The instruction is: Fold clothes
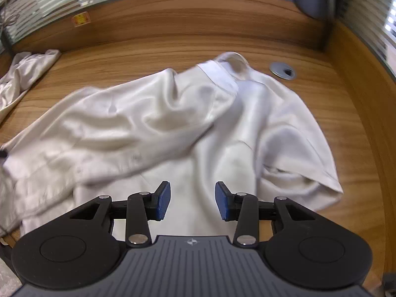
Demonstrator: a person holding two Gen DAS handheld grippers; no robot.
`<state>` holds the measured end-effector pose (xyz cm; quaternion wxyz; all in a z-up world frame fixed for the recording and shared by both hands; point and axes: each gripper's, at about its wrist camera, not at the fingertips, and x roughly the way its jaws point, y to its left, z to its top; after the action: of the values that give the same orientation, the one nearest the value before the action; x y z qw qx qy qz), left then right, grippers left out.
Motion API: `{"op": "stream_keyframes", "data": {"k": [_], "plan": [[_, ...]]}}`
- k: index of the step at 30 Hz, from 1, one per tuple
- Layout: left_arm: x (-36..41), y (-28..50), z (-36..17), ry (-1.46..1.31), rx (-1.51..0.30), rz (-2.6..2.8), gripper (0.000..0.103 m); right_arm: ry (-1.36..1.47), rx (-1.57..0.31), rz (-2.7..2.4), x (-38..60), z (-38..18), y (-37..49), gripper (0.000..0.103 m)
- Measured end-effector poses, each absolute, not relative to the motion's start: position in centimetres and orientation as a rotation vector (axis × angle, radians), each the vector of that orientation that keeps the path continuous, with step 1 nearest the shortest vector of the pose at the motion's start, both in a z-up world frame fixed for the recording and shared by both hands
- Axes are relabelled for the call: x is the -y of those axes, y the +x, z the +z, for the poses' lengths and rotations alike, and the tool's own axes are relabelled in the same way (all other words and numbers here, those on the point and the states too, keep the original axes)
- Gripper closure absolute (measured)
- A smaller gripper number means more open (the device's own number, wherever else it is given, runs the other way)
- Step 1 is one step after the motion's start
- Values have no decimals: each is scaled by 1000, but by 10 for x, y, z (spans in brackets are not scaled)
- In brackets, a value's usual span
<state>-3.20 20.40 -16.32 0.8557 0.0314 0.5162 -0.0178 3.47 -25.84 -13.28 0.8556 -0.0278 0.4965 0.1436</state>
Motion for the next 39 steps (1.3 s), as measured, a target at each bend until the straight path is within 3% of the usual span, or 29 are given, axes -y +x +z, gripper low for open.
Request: {"op": "stream_keyframes", "data": {"k": [10, 14, 18, 26, 28, 30, 32, 33, 35, 36, 37, 39], "plan": [[-209, -122, -161, -56, -1234, 25, 100, -132, -1026, 431, 211, -126, 75, 58], [-208, -136, -141, -130, -1127, 23, 97, -135, -1009, 456, 192, -117, 95, 56], [-210, -126, -120, -172, -1017, 52, 85, -129, -988, 488, 169, -108, 120, 52], [-207, -66, -118, -126, -974, 66, 84, -200, -1003, 555, 102, -120, 174, 49], [-204, -54, -120, -98, -966, 55, 77, -239, -1010, 567, 83, -127, 181, 43], [-200, -42, -122, -71, -958, 38, 66, -279, -1028, 576, 69, -136, 188, 42], [-195, -31, -124, -43, -951, 13, 62, -315, -1051, 583, 58, -144, 194, 43], [-190, -25, -124, -28, -952, 5, 62, -326, -1069, 583, 56, -149, 196, 48], [-185, -15, -127, -13, -957, -17, 60, -317, -1100, 584, 58, -155, 197, 72], [-182, -10, -129, -9, -962, -25, 58, -299, -1110, 585, 61, -155, 196, 90], [-180, -6, -130, -6, -965, -35, 58, -280, -1110, 584, 66, -153, 193, 97], [-175, 1, -131, -9, -967, -63, 56, -242, -1102, 584, 79, -147, 186, 100]]}}
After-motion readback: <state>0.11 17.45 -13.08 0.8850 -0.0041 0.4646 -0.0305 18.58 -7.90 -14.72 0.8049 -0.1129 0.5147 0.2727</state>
